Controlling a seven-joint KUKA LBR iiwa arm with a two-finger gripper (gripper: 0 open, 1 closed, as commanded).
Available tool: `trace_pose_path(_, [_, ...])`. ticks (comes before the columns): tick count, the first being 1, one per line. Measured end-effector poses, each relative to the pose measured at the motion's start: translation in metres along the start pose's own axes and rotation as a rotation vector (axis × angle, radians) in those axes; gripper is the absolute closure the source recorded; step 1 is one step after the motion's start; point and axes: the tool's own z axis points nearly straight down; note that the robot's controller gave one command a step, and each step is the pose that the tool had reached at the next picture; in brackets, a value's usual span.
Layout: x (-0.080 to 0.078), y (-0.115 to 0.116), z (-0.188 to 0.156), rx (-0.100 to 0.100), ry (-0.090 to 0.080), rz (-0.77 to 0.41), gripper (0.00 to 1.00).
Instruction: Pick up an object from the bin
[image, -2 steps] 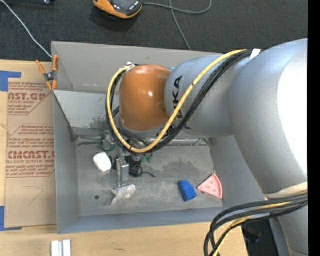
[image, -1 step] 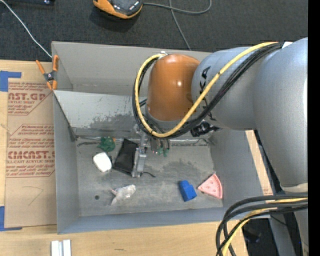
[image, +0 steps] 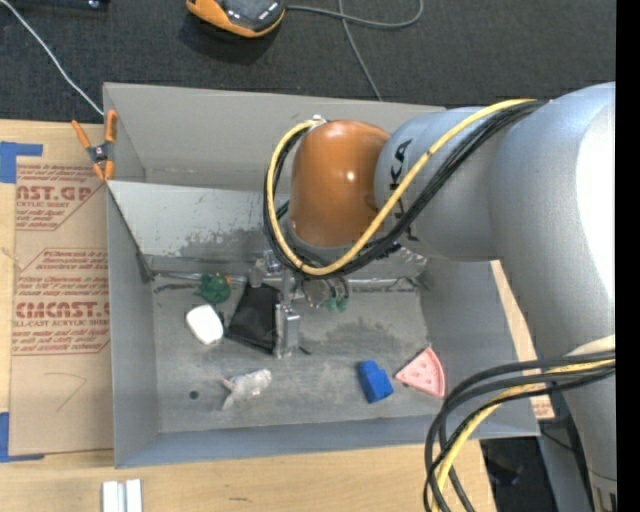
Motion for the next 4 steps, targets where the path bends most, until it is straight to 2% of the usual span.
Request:
trace_pose_path(1, [0.008,-0.003,0.048,-0.002,-0.006,0.438,0.0])
trace_pose_path(2, [0.004,-0.018,0.045,-0.001,0.0,0.043,1.0])
trace_pose_path(4, [0.004,-0.017,0.042,-0.002,0.001,0.043,1.0])
